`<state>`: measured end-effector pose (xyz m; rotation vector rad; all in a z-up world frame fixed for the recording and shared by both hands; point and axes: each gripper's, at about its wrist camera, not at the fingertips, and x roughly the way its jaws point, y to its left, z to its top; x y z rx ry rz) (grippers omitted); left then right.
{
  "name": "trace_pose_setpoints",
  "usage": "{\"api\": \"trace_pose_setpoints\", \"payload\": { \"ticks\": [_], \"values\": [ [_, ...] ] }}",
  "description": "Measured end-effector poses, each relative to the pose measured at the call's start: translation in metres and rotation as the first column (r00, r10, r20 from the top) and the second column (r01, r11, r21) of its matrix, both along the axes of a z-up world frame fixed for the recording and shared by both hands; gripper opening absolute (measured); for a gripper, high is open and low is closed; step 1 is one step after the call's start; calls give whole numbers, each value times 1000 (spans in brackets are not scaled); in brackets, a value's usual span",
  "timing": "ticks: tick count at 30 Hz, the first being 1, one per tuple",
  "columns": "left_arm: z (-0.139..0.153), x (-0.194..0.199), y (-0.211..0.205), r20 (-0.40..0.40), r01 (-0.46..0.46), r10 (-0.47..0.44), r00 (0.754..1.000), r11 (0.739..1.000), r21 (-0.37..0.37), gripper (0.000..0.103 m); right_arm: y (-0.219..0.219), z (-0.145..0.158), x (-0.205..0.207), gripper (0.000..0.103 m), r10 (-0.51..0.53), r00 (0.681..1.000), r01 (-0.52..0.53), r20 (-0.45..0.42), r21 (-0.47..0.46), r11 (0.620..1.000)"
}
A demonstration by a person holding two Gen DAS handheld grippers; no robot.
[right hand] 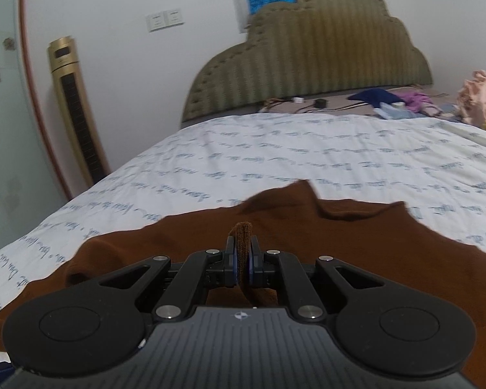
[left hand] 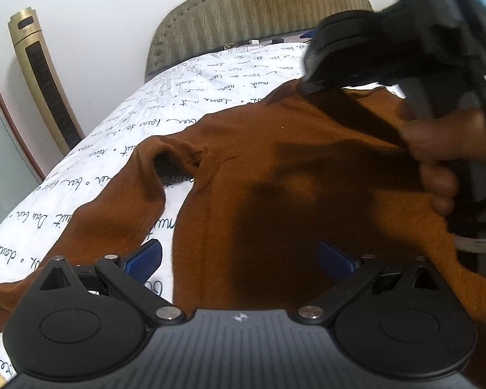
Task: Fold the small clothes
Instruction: 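Carry the sleeve across the sweater body and open the right gripper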
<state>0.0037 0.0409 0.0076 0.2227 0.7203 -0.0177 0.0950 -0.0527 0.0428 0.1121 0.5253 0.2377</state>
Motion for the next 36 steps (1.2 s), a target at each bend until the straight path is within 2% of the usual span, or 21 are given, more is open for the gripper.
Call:
{"api": "trace_pose_setpoints", "payload": {
  "ticks": [10, 15, 23, 26, 28, 29, 33, 36],
  "values": [
    [-4, -4, 9, -13, -14, 14, 1000, 1000, 14, 103, 43, -7, 3, 12, 160, 987, -160, -14, -4, 987],
    [-7, -1, 12, -29, -34, 34, 999, 999, 17, 103, 52, -13, 7, 12, 191, 981, -191, -38, -3, 982],
    [-8, -1, 12, -33, -38, 39, 999, 999, 27, 103, 59, -26, 17, 12, 240, 964, -235, -111, 56, 970],
    [-8, 0, 13, -37, -42, 42, 998, 999, 23, 103, 57, -34, 23, 15, 251, 952, -237, -174, 96, 967],
    [-8, 0, 13, -37, -43, 44, 998, 999, 22, 103, 54, -36, 22, 23, 252, 947, -231, -199, 124, 965],
    [-8, 0, 13, -37, -44, 45, 998, 999, 22, 103, 52, -35, 21, 29, 256, 947, -232, -196, 136, 963],
    [-8, 1, 15, -38, -46, 47, 998, 999, 23, 103, 44, -22, 8, 34, 263, 951, -242, -160, 142, 960],
    [-8, 2, 15, -41, -48, 49, 998, 999, 21, 103, 33, -11, -5, 51, 260, 956, -240, -135, 153, 959]
  ]
}}
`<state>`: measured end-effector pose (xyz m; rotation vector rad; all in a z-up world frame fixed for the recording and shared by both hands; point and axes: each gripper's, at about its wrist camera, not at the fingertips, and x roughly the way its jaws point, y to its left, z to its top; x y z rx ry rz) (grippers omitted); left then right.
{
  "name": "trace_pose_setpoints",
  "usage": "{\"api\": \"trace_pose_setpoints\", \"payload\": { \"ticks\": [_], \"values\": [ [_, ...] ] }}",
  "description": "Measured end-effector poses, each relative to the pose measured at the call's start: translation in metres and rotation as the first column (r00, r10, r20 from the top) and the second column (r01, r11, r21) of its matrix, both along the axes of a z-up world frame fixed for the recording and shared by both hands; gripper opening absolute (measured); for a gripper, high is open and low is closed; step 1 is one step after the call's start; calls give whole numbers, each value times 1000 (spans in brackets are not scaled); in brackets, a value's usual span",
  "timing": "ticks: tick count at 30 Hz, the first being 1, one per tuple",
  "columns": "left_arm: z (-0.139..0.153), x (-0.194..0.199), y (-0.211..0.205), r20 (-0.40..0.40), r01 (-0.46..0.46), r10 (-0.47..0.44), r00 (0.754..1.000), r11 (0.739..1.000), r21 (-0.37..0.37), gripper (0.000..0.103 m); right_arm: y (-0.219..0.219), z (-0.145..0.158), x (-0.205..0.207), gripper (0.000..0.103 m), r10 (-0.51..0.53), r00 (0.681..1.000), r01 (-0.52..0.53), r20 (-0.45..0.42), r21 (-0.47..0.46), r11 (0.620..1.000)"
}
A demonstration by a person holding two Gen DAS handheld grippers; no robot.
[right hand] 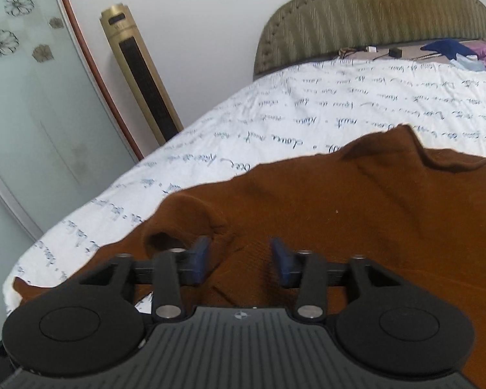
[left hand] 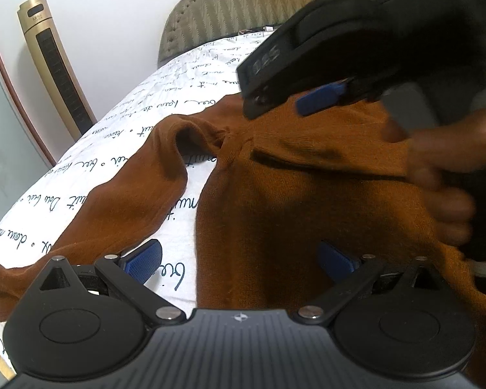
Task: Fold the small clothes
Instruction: 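Carry the sleeve across the sweater body and open the right gripper, then withdraw the open right gripper from the sweater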
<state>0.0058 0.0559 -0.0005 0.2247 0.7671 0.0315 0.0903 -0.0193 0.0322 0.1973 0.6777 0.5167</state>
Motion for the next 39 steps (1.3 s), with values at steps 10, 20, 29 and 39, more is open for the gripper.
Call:
{"api": "trace_pose_setpoints", "payload": {
  "ticks": [10, 20, 29, 39],
  "values": [
    [-1, 2, -3, -5, -9, 9, 1000, 1000, -1, 103, -16, -12, -23, 89, -77, 997, 73, -11, -225, 972],
    [3, 1, 1, 9, -48, 48, 999, 999, -2, 103, -54, -6, -60, 94, -201, 978, 208, 57, -158, 965],
    [6, 0, 7, 9, -83, 83, 997, 997, -6, 103, -90, -15, -98, 102, -316, 946, 323, 70, -173, 930],
    [6, -2, 14, -2, -111, 111, 994, 994, -10, 103, -102, -25, -126, 103, -332, 940, 342, 83, -201, 918]
  ]
}}
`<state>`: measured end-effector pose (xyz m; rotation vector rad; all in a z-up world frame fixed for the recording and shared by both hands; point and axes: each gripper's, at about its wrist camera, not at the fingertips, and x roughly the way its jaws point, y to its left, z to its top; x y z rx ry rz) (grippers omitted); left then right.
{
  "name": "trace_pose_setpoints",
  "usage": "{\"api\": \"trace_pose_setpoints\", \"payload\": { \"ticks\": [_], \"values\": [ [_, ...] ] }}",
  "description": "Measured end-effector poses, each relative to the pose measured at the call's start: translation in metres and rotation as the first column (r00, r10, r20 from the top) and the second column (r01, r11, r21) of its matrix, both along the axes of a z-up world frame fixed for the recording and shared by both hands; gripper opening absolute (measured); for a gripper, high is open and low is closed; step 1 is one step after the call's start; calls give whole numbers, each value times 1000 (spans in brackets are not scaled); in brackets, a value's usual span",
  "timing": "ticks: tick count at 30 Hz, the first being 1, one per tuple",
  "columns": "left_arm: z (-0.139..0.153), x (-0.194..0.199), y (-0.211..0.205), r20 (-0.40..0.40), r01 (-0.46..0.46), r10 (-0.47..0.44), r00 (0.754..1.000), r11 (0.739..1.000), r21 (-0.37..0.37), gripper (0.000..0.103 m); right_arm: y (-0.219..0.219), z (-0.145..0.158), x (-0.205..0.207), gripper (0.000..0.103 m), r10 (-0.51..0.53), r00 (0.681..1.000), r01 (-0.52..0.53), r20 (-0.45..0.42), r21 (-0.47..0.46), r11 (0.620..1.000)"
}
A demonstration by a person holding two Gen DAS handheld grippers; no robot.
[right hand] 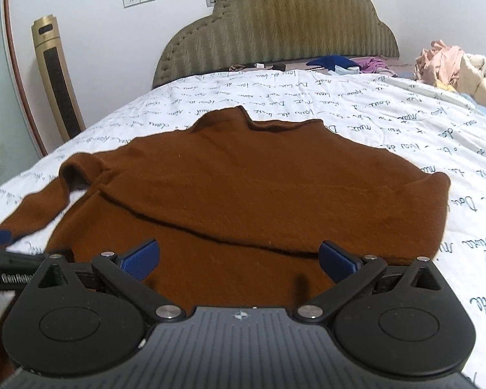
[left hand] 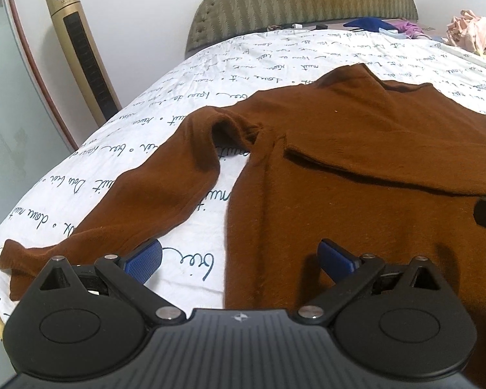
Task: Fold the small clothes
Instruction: 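Withdraw the open right gripper from the sweater, then grasp the other sleeve cuff with the left gripper and lift it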
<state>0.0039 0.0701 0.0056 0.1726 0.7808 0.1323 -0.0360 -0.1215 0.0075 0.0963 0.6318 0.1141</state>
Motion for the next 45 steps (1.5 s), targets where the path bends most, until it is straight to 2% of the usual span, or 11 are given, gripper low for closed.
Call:
{"api": "trace_pose_setpoints", "payload": {
  "ticks": [6, 9, 15, 21, 26, 29, 34, 37, 42, 44, 45],
  "values": [
    [1, -5, 18, 5, -69, 69, 998, 998, 2, 103, -2, -6, -7, 103, 11, 1000, -11, -11, 2, 1000],
    [0, -10, 39, -11, -125, 125, 992, 991, -51, 103, -3, -6, -10, 103, 19, 1000, -18, -9, 19, 1000],
    [-2, -23, 83, -1, -280, 282, 959, 953, -116, 102, -3, -6, -11, 103, 17, 1000, -16, -6, 25, 1000],
    [-7, -27, 151, -93, -397, 395, 914, 827, -398, 102, -2, -6, -12, 103, 22, 1000, -21, -3, 27, 999],
    [12, -25, 197, -50, -466, 495, 867, 773, -430, 102, -1, -6, -13, 103, 20, 1000, -20, -3, 27, 999],
    [11, -11, 226, -51, -552, 581, 812, 739, -387, 102, 0, -7, -12, 103, 18, 1000, -18, -9, 29, 999],
    [22, -5, 264, -39, -614, 649, 759, 695, -374, 102, 2, -5, -15, 103, 26, 1000, -26, 1, 23, 999],
    [33, -23, 264, -41, -596, 641, 766, 686, -417, 102, 2, -6, -15, 103, 25, 1000, -25, -3, 25, 999],
    [32, -49, 238, -129, -473, 488, 863, 695, -542, 102, 5, -7, -12, 103, 34, 999, -33, -12, 25, 999],
    [21, -50, 229, -186, -454, 433, 882, 676, -581, 101, 7, -8, -12, 103, 38, 999, -38, -14, 25, 999],
    [16, -47, 224, -207, -455, 420, 884, 665, -592, 94, 8, -8, -13, 103, 41, 999, -41, -14, 24, 999]
  ]
}}
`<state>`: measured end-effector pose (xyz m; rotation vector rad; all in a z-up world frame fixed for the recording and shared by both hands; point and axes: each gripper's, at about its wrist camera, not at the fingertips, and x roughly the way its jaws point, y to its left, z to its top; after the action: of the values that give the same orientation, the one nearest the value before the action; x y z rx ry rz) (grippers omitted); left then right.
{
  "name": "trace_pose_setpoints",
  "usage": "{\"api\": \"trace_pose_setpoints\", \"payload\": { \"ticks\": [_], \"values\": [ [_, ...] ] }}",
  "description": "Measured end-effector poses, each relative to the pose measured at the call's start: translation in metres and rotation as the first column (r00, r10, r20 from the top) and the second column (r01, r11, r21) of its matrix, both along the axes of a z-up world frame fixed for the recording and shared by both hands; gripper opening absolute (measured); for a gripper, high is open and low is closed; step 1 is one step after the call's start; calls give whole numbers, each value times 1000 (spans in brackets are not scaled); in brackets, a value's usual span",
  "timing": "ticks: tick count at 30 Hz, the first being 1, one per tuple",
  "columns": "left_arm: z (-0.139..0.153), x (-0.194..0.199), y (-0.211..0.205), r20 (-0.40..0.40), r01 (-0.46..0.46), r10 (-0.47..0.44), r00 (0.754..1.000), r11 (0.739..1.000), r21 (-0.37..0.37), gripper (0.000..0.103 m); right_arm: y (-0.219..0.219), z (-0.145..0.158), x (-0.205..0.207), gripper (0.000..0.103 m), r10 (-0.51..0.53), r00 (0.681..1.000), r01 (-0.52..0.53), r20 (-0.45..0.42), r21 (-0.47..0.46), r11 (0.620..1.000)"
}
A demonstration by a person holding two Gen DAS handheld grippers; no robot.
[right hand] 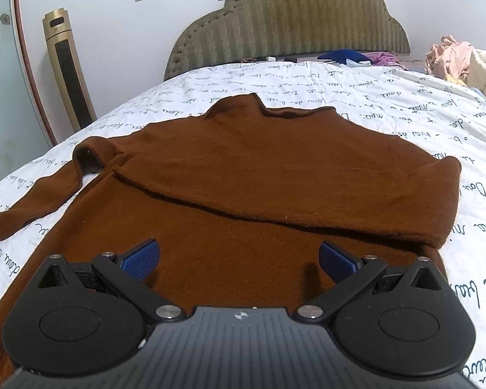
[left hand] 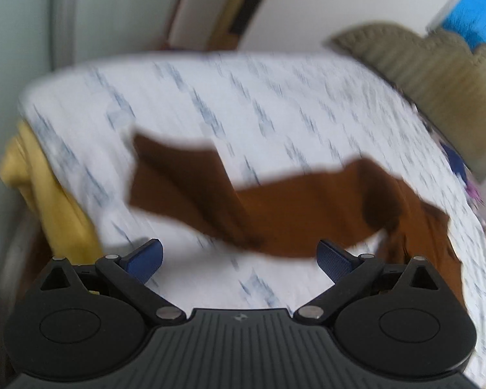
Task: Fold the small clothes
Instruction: 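Grasp the other sleeve cuff with the left gripper and lift it, then lay the sleeve across the sweater body and open the left gripper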
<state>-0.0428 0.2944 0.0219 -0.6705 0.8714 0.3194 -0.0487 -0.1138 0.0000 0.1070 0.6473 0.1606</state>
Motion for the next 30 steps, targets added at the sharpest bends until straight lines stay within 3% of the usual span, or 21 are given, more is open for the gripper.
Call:
{"api": "trace_pose_setpoints", "payload": {
  "ticks": [3, 6, 10, 11, 12, 14, 17, 21, 24, 26, 28, 30],
  "values": [
    [-17, 8, 1, -43, -29, 27, 999, 999, -38, 73, 1, 1, -1, 103, 3, 1000, -3, 4, -5, 1000],
    [-21, 12, 9, -19, -102, 101, 995, 994, -42, 61, -2, 0, -1, 103, -6, 1000, 6, 3, -1, 1000],
    [-23, 18, 20, 0, -172, 173, 985, 983, -70, 61, -6, -2, 2, 103, -14, 1000, 15, -20, 31, 999],
    [-24, 18, 23, 0, -193, 193, 981, 978, -77, 53, -7, -3, 2, 103, -11, 1000, 12, -22, 39, 999],
    [-24, 22, 26, 0, -212, 213, 977, 974, -79, 31, -7, -3, 2, 103, -10, 1000, 11, -22, 42, 999],
    [-24, 19, 30, 10, -240, 241, 970, 967, -85, 13, -7, -3, 1, 103, -12, 1000, 13, -19, 34, 999],
    [-18, 20, 25, 25, -236, 238, 971, 970, -61, 9, -9, -3, 1, 103, -16, 1000, 17, -17, 37, 999],
    [13, 19, 4, 118, -242, 231, 966, 965, 97, 9, -13, -2, 0, 103, -31, 999, 31, -14, 43, 999],
    [46, 20, -14, 241, -292, 236, 941, 928, 231, 9, -15, -2, 0, 103, -38, 999, 39, -14, 45, 998],
    [67, 24, -27, 313, -332, 233, 921, 890, 312, 9, -17, -1, 0, 103, -44, 999, 44, -12, 46, 998],
    [83, 30, -36, 353, -355, 224, 908, 861, 364, 9, -19, -1, -1, 103, -48, 999, 48, -11, 49, 998],
    [91, 43, -44, 365, -355, 214, 906, 853, 383, 9, -21, -1, -2, 103, -54, 998, 55, -10, 52, 997]
  ]
}}
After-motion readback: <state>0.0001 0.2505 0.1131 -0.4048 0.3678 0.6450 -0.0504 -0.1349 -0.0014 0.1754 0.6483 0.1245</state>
